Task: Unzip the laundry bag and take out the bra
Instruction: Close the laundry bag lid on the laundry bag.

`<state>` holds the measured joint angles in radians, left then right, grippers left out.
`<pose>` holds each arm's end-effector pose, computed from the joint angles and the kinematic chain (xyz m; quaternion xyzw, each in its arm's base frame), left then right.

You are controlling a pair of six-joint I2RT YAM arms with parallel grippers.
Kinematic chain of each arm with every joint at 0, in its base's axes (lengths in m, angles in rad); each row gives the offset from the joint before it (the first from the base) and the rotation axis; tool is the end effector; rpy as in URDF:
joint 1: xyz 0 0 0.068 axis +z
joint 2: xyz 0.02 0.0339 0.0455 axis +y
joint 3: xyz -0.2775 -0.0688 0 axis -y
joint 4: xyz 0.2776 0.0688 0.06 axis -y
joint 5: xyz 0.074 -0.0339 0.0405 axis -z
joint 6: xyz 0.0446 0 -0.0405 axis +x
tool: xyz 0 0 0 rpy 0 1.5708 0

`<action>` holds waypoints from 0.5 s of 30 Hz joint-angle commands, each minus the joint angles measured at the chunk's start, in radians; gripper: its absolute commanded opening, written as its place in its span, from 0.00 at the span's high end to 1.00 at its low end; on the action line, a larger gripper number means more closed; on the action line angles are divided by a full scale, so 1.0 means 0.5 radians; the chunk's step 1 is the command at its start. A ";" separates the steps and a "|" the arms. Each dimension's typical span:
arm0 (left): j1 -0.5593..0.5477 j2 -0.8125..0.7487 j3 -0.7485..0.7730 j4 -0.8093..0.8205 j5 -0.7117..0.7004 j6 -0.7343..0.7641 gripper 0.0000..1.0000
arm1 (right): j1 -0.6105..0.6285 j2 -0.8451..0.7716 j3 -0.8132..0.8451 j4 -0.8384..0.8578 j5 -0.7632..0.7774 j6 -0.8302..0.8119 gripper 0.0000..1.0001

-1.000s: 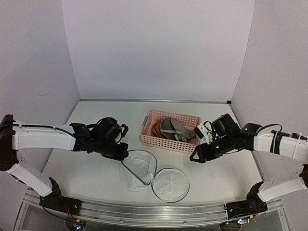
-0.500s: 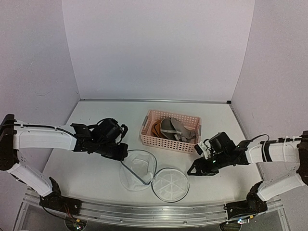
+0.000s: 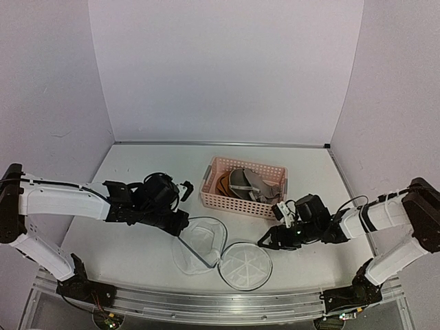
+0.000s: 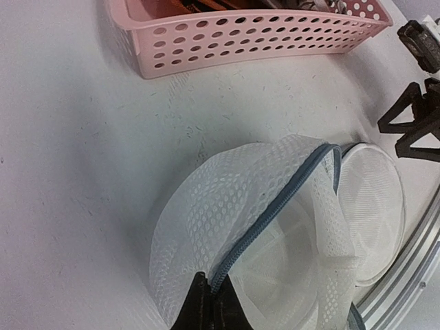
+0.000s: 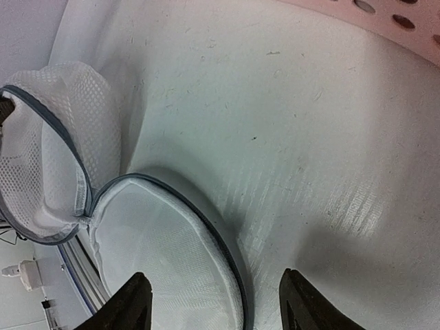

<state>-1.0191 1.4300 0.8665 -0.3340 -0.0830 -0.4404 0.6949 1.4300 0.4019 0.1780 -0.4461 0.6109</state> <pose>0.1717 -0.2720 0.1981 0.2559 0.9078 -0.1908 0.2721 0.1806 0.1756 0.0957 -0.1162 0.9085 0.3733 0.1474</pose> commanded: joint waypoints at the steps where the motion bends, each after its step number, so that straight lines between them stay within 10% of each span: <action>1: -0.014 -0.064 -0.029 0.168 -0.050 0.212 1.00 | -0.003 0.074 -0.047 0.325 -0.057 -0.029 0.35; 15: -0.020 -0.449 -0.317 0.625 0.008 0.451 1.00 | 0.035 0.311 -0.097 0.656 -0.328 -0.102 0.34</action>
<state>-1.0233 1.2629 0.7280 -0.1528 -0.0898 -0.2668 0.6971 1.5669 0.3668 0.4488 -0.5549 0.5831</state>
